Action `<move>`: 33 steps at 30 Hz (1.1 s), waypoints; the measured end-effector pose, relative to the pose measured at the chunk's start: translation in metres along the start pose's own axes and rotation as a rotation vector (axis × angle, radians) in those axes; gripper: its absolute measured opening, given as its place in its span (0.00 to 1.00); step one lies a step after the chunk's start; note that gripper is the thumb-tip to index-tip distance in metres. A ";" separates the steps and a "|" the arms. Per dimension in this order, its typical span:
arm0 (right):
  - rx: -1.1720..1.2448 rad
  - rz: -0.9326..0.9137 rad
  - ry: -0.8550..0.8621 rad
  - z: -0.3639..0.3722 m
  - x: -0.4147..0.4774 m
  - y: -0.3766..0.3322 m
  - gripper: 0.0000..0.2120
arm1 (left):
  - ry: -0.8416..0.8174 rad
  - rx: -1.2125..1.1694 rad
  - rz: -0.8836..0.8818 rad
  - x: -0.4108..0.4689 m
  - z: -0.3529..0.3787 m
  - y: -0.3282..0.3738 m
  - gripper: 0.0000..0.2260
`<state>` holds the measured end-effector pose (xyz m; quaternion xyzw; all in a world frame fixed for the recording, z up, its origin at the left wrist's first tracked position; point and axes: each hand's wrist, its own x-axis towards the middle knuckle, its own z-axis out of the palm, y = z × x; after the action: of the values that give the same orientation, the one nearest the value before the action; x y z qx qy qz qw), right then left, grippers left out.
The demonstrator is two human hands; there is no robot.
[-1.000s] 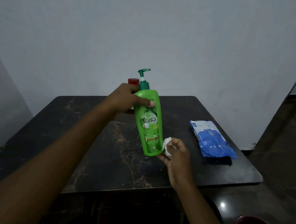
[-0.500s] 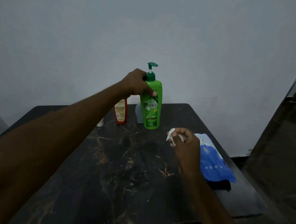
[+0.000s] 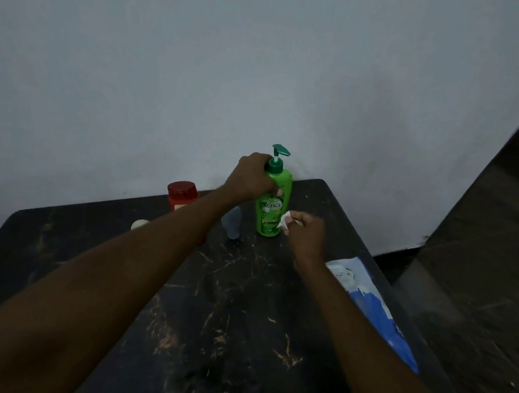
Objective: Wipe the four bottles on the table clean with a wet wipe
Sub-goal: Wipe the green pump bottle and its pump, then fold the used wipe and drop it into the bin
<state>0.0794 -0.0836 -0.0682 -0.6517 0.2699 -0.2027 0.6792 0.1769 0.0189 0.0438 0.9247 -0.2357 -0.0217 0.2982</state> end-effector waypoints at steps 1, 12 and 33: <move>-0.017 0.022 0.007 -0.001 0.002 -0.001 0.05 | -0.003 -0.011 -0.004 0.002 0.001 0.000 0.22; -0.155 0.146 0.035 -0.004 -0.003 -0.030 0.10 | -0.042 -0.069 -0.093 0.002 0.001 0.009 0.23; 0.091 0.216 -0.087 -0.067 -0.043 -0.084 0.15 | 0.075 -0.324 -0.104 -0.110 0.001 0.051 0.14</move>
<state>0.0107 -0.1140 0.0195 -0.5954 0.2992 -0.1119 0.7372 0.0572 0.0315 0.0602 0.8757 -0.1698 -0.0403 0.4503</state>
